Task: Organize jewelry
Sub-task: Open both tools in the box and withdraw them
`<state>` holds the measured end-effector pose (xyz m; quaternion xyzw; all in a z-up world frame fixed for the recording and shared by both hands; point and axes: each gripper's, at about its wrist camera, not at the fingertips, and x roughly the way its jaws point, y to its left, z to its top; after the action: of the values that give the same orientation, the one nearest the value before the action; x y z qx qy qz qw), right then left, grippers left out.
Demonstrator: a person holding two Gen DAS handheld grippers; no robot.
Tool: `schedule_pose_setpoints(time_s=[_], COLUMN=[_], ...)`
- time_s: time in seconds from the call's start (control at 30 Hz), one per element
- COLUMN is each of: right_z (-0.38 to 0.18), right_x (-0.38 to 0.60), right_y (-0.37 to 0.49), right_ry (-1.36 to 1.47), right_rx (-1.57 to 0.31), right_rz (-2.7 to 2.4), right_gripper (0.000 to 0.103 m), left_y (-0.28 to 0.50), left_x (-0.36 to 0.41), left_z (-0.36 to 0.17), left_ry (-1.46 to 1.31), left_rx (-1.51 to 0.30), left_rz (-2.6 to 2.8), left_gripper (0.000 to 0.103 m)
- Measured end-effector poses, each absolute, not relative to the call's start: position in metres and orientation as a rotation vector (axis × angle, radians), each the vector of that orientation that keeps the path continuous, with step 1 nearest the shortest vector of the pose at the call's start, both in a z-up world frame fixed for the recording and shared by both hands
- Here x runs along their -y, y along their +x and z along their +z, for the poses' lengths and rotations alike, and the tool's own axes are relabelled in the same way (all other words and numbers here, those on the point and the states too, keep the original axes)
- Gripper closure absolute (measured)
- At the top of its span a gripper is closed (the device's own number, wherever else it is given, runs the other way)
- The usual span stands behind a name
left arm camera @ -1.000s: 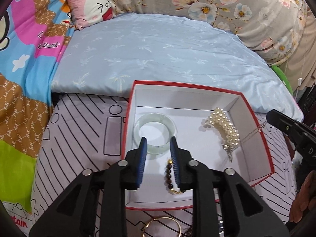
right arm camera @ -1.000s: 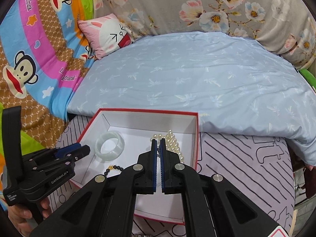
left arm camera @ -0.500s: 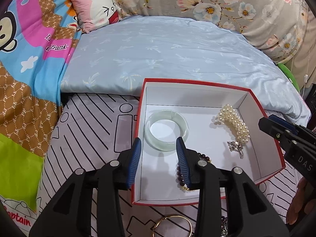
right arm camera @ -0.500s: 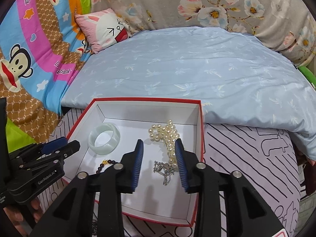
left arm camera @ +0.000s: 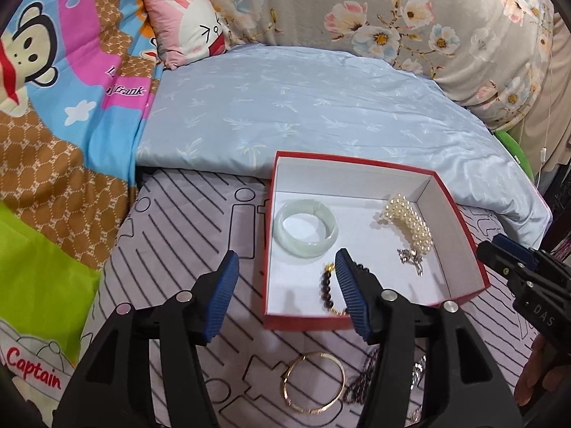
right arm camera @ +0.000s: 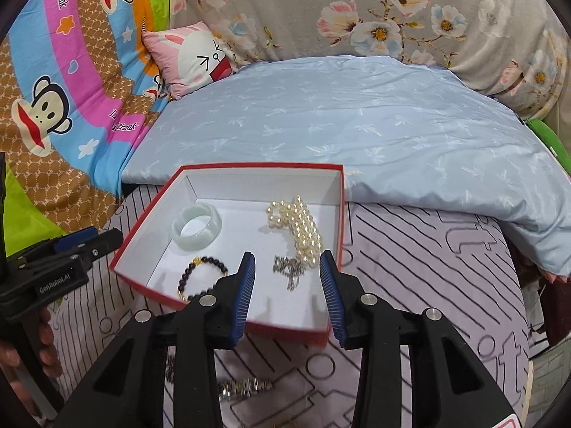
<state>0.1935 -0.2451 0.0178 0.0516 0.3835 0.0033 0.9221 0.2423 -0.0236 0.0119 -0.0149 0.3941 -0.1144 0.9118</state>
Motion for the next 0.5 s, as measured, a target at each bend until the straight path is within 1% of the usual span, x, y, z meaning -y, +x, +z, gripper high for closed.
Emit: schedule_pose_setpoints(time_s=[0.23, 0.5], right_z=[0.007, -0.013], right_x=[0.247, 0.24], right_y=[0.143, 0.097], right_ry=[0.115, 0.12], right_rx=[-0.806, -0.853], right_rz=[-0.014, -0.016], right_gripper=[0.065, 0.065], left_y=[0.209, 0.178], left_x=[0.005, 0.007], left_z=[-0.005, -0.047], left_ry=[-0.049, -0.05], left_rx=[-0.861, -0.949], left_rz=[-0.227, -0.227], left_gripper=[0.049, 0.049])
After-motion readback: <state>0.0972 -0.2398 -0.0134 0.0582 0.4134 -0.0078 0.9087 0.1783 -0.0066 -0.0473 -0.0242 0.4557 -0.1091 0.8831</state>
